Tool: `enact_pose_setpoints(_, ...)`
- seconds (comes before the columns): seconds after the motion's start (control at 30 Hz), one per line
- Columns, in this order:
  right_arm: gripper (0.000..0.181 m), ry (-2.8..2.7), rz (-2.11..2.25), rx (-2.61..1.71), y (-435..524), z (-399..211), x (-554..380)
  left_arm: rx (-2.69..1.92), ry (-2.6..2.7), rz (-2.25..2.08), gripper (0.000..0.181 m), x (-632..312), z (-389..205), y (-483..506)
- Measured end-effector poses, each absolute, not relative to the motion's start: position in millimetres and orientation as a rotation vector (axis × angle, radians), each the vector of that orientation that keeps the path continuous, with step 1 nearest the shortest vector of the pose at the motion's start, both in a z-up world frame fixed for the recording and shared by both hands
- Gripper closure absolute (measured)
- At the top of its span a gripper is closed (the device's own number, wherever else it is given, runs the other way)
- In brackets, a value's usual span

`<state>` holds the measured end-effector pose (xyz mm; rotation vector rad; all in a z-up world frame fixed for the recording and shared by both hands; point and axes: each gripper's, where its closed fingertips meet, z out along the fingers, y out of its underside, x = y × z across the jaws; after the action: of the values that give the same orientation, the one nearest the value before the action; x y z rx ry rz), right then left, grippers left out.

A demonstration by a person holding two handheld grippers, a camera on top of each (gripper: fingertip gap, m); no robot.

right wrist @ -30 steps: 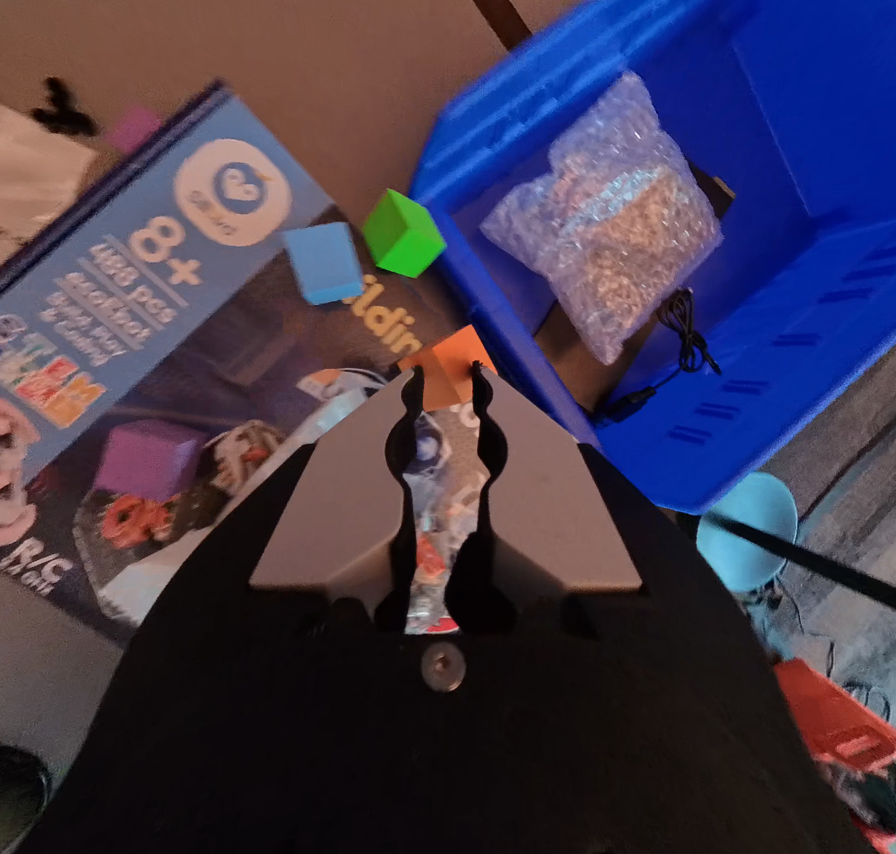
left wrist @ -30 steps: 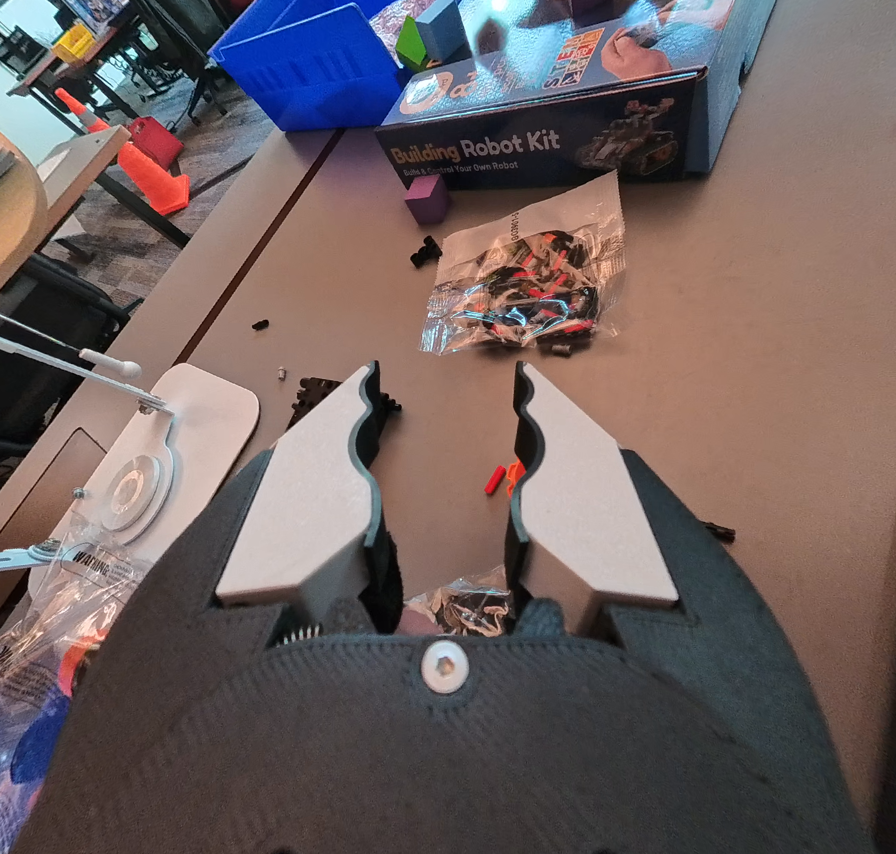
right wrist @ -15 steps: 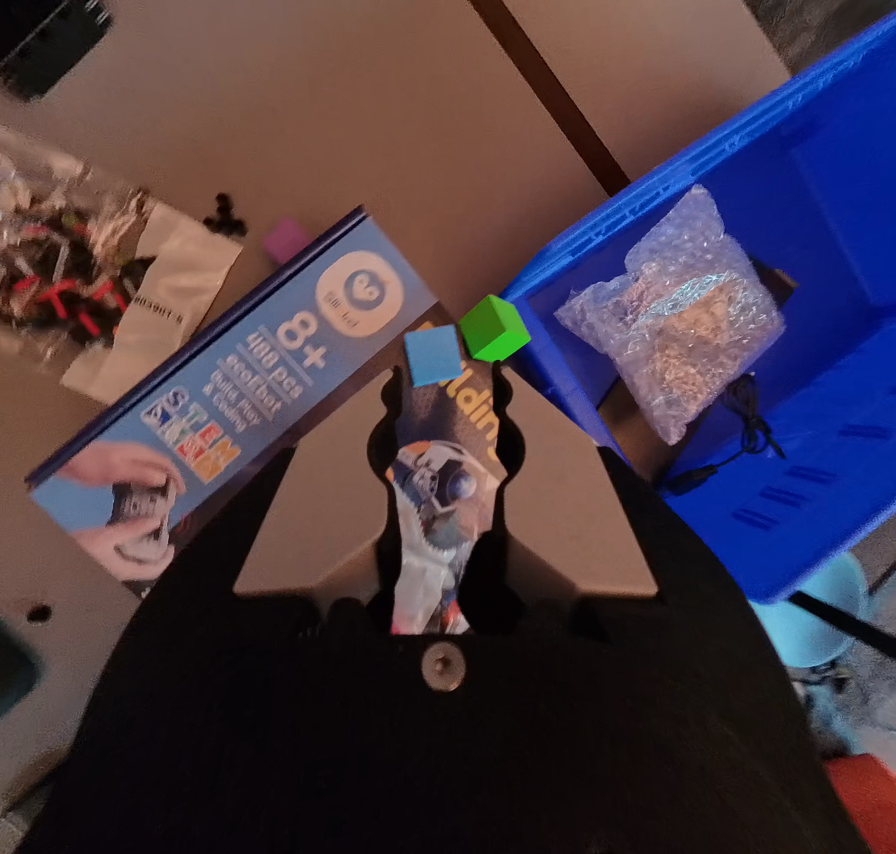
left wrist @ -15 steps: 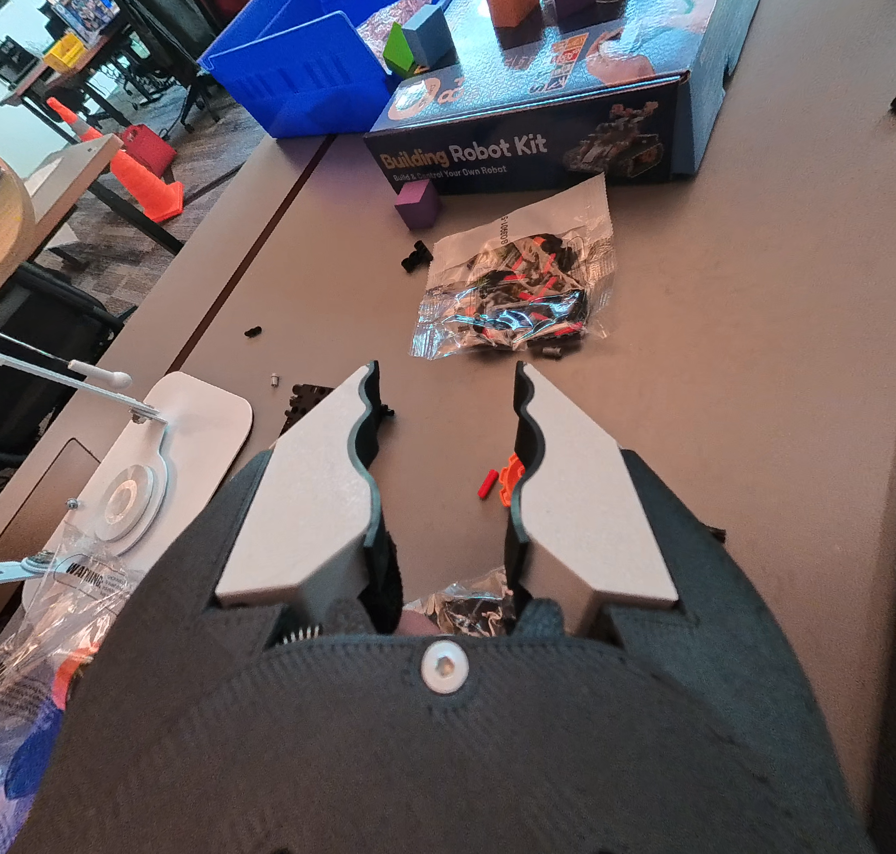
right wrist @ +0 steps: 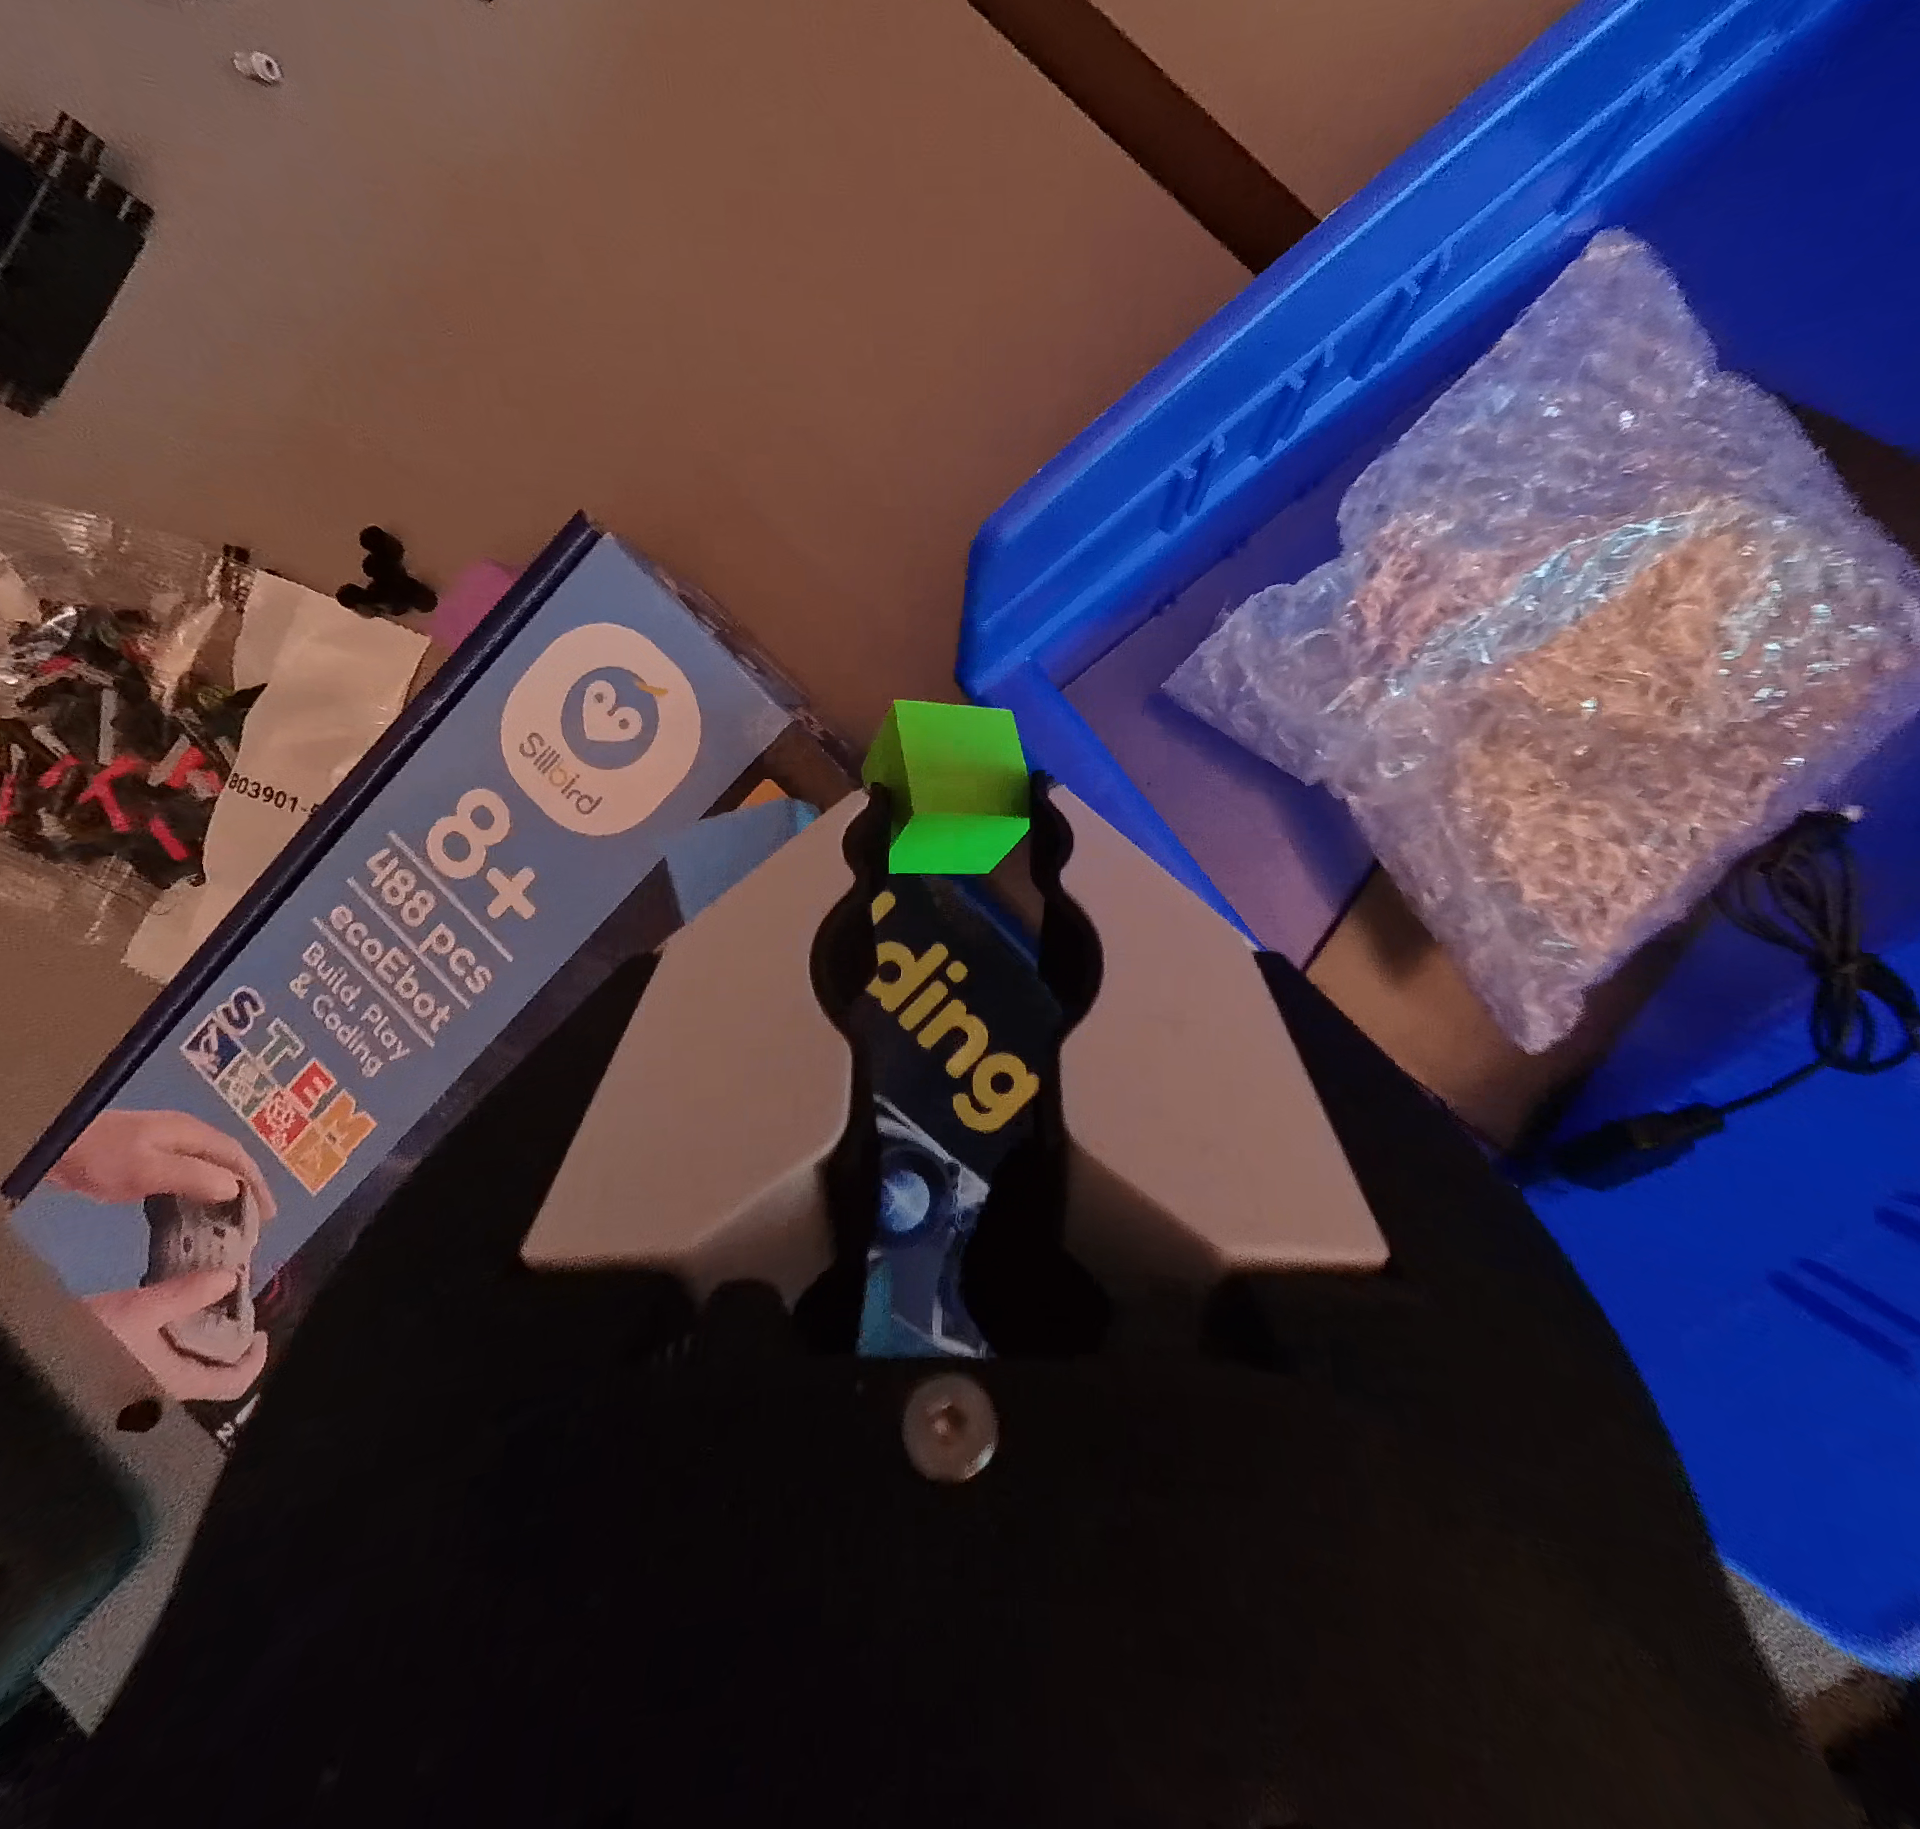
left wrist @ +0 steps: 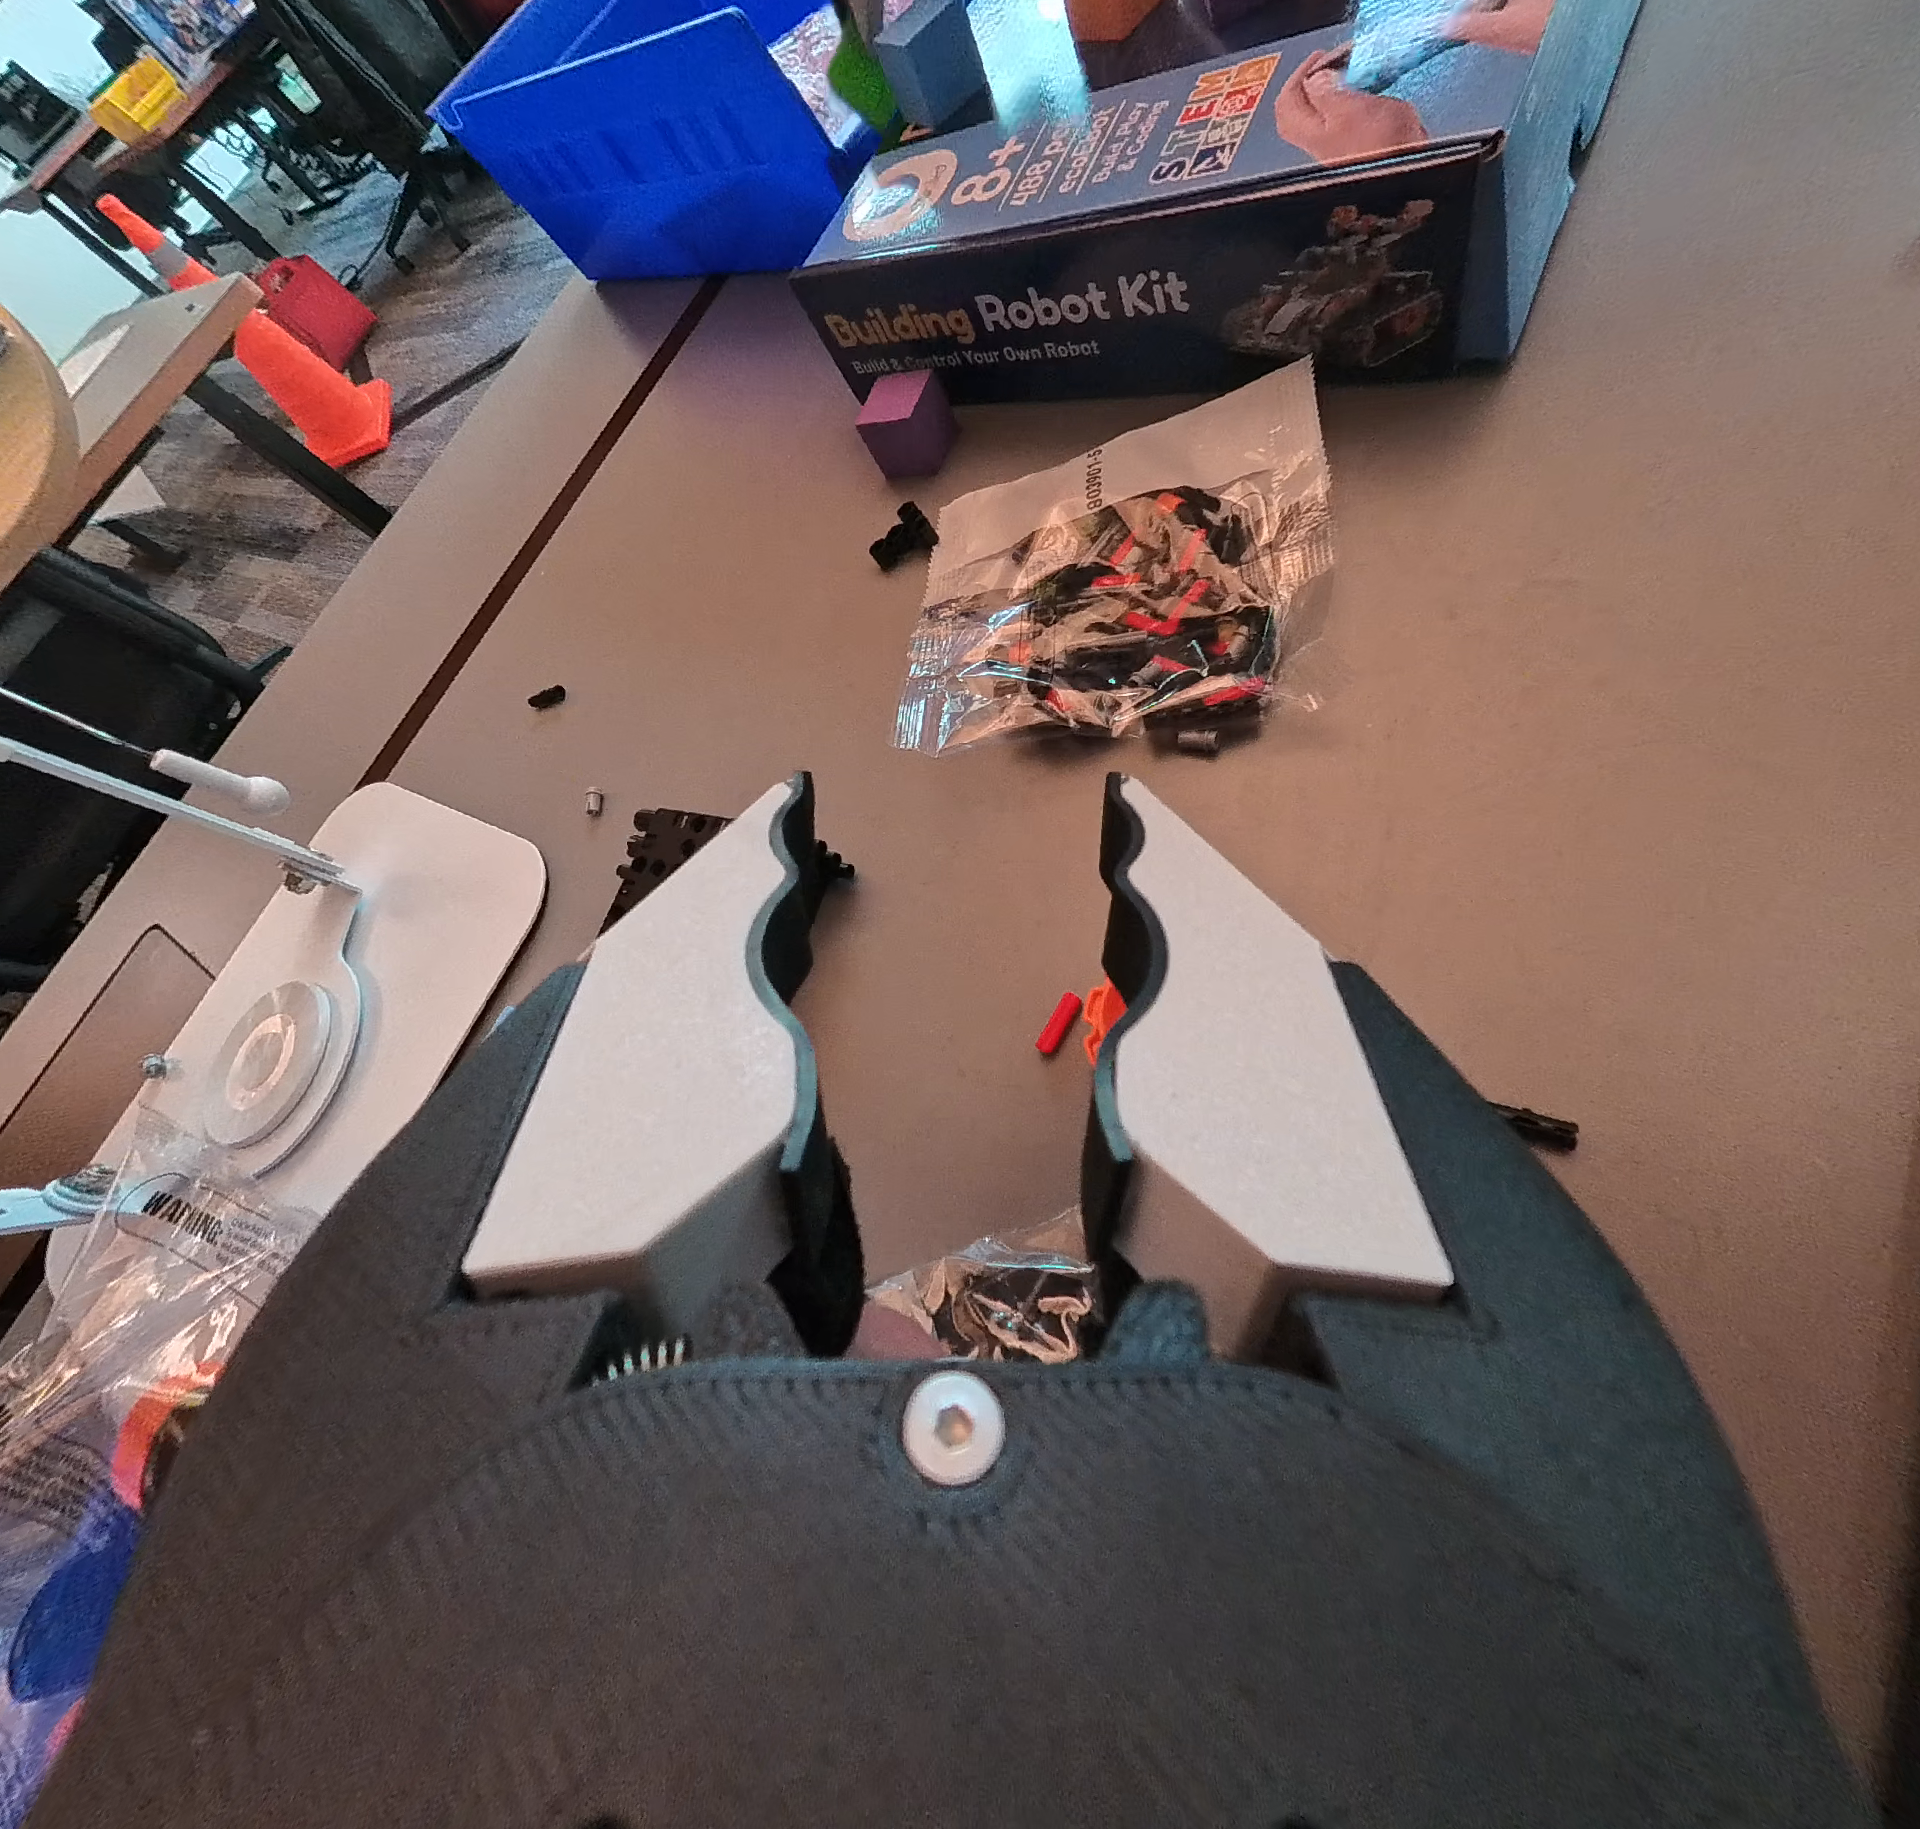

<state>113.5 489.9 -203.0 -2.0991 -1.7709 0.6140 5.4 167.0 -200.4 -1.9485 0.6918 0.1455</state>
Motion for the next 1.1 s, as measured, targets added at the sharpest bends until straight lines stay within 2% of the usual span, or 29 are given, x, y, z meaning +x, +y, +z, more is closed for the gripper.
enact_pose_setpoints(0.27,0.155,-1.802,0.680,-1.808,447,-141,149,-1.935,0.687,0.143,0.128,7,-197,166)
enact_pose_setpoints(0.6,0.154,-1.953,0.503,-1.771,415,-171,182,-1.945,0.687,0.140,0.127,9,-200,167)
enact_pose_setpoints(0.8,0.137,-1.914,0.496,-1.705,417,-142,158,-1.936,0.681,0.141,0.128,9,-197,170)
enact_pose_setpoints(0.93,0.130,-1.917,0.395,-1.751,434,-155,131,-1.928,0.672,0.146,0.127,9,-195,169)
enact_pose_setpoints(1.03,0.133,-1.949,0.310,-1.822,445,-180,119,-1.926,0.681,0.159,0.127,9,-195,167)
enact_pose_setpoints(1.07,0.139,-1.965,0.297,-1.841,446,-187,118,-1.924,0.685,0.164,0.127,9,-195,167)
enact_pose_setpoints(1.1,0.153,-1.960,0.329,-1.857,445,-188,114,-1.921,0.689,0.167,0.127,9,-195,166)
